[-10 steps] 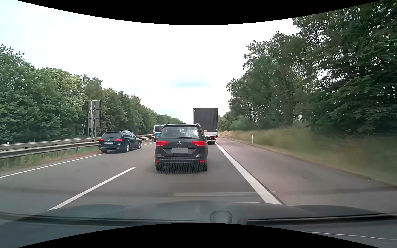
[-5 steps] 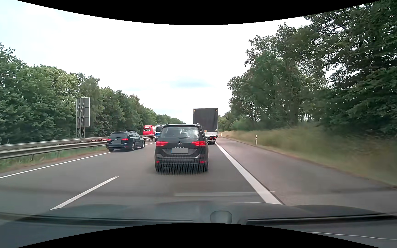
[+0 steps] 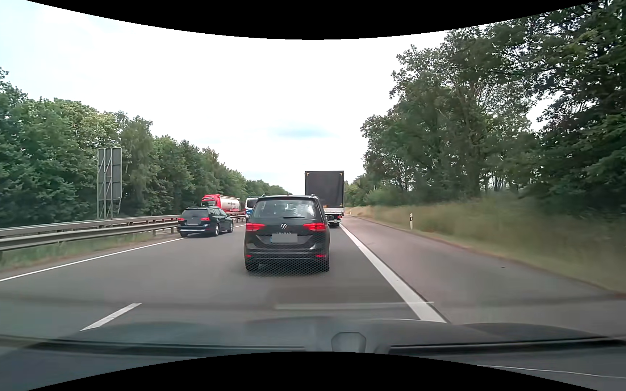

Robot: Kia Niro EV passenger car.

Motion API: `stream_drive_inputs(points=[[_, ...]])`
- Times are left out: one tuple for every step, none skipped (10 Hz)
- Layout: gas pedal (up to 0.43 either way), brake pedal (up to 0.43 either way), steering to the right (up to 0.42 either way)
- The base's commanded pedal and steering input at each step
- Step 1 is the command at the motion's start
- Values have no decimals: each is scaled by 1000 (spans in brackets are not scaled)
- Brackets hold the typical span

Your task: Follow the waypoints while adhering to traffic rules and regulations

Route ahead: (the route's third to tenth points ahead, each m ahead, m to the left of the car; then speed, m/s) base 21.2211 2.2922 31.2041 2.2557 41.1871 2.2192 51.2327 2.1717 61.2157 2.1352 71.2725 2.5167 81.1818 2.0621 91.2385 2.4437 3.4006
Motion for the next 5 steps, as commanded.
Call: stream_drive_inputs(points=[[39,0,-5],[39,0,-5],[39,0,-5],[39,0,-5],[39,0,-5]])
